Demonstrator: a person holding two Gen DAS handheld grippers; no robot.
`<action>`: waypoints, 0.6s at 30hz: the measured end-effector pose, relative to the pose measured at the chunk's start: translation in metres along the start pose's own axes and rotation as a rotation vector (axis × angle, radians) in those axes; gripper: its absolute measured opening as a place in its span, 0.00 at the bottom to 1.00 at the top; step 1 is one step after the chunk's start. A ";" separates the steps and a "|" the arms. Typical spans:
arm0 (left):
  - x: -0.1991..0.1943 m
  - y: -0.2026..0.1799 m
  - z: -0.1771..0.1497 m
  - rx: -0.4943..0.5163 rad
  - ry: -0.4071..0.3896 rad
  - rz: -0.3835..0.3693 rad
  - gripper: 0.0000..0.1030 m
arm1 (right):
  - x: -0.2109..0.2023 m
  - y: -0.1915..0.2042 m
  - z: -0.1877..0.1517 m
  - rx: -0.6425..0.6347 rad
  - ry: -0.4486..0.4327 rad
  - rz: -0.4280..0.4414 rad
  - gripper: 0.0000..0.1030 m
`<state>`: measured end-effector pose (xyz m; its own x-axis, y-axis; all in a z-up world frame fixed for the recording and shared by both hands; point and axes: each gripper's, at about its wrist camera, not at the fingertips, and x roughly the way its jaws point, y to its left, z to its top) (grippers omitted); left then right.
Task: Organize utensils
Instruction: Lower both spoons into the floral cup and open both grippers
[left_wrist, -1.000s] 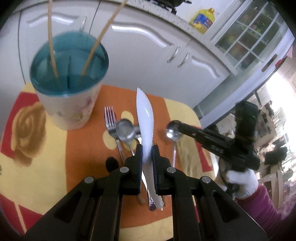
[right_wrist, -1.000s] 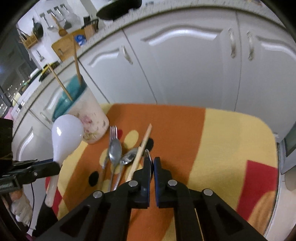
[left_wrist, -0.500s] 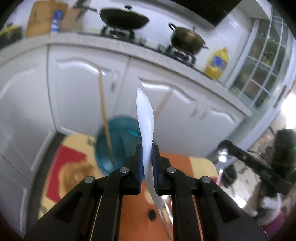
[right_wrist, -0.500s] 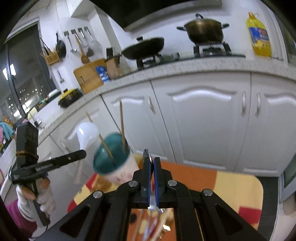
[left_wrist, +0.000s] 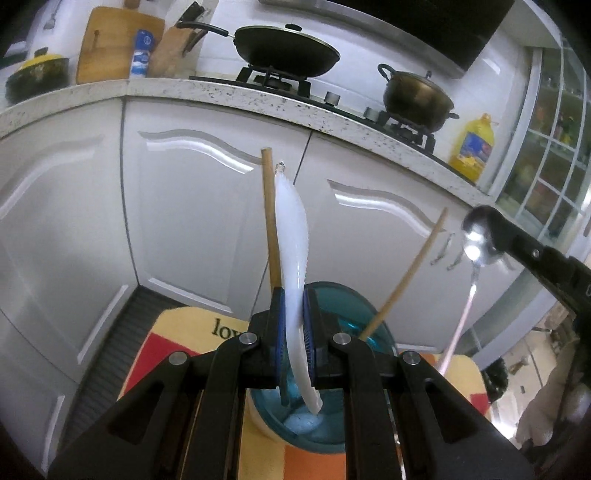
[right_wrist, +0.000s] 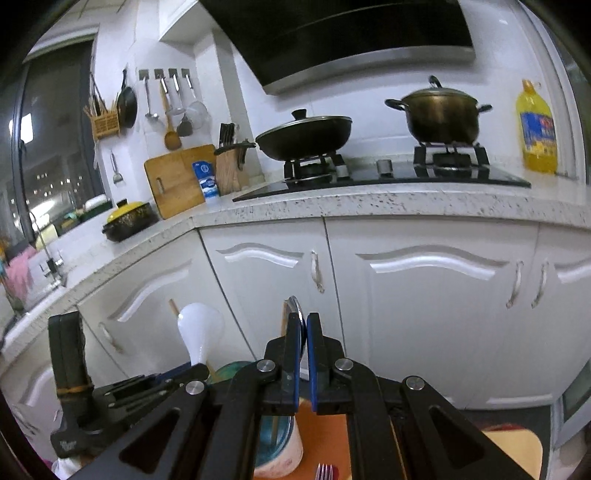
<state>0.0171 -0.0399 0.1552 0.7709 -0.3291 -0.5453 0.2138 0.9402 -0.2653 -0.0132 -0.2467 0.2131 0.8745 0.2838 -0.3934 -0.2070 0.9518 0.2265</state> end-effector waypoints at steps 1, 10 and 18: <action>0.002 -0.001 0.000 0.006 -0.005 0.000 0.08 | 0.004 0.003 -0.001 -0.009 0.000 0.001 0.03; 0.010 0.002 -0.016 0.031 -0.024 -0.007 0.08 | 0.032 0.017 -0.009 -0.108 -0.024 -0.047 0.03; 0.013 0.003 -0.020 0.068 -0.047 -0.033 0.08 | 0.041 0.024 -0.006 -0.167 -0.088 -0.089 0.03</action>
<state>0.0153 -0.0434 0.1318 0.7895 -0.3575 -0.4989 0.2791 0.9331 -0.2270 0.0148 -0.2115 0.1967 0.9260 0.1930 -0.3244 -0.1904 0.9809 0.0401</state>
